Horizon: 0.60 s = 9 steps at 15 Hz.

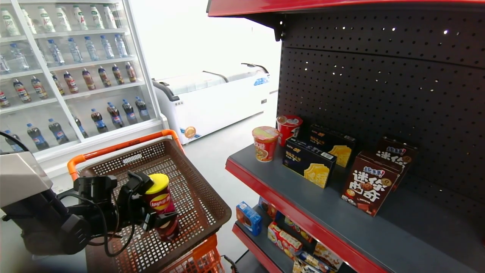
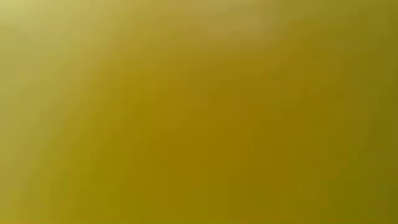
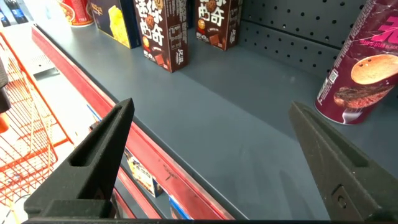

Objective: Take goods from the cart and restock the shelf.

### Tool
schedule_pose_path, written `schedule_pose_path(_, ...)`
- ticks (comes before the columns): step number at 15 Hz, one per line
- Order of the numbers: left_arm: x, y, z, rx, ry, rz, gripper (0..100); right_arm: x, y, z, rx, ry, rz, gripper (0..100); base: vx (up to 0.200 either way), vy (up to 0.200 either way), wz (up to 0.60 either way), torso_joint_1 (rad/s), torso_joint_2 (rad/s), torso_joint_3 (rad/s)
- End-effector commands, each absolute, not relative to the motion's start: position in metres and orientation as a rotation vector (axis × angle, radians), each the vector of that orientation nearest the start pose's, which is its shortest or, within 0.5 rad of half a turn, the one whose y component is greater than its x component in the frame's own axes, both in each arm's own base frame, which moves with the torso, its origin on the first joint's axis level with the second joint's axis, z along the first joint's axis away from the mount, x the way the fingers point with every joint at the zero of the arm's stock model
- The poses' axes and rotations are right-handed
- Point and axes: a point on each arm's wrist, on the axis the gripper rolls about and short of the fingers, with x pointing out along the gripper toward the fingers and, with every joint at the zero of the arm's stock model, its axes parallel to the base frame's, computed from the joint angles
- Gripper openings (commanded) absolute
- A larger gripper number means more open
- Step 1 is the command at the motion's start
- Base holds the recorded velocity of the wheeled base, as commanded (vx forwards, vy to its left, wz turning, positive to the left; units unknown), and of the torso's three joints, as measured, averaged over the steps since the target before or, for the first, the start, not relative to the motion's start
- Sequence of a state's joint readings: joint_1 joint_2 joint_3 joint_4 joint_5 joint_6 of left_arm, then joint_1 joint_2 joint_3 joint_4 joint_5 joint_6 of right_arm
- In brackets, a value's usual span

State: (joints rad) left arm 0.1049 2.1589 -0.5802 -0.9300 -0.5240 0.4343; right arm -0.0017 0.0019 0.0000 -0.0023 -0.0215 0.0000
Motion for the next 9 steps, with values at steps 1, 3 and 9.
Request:
schedule_pose_path(1,0.326,0.019,0.012,0.218,0.515,-0.538,100,-0.023,0.000,0.076,0.000,-0.002,-0.023,100,0.000,0.000,0.00,0.000,0.00,0.000)
schedule_pose_path(3,0.329,0.012,0.012,0.223,0.510,-0.560,100,-0.023,0.000,0.076,0.000,-0.002,-0.023,100,0.000,0.000,0.00,0.000,0.00,0.000)
schedule_pose_path(9,0.338,0.001,0.021,0.229,0.501,-0.491,0,-0.023,0.000,0.076,0.000,-0.002,-0.023,100,0.000,0.000,0.00,0.000,0.00,0.000)
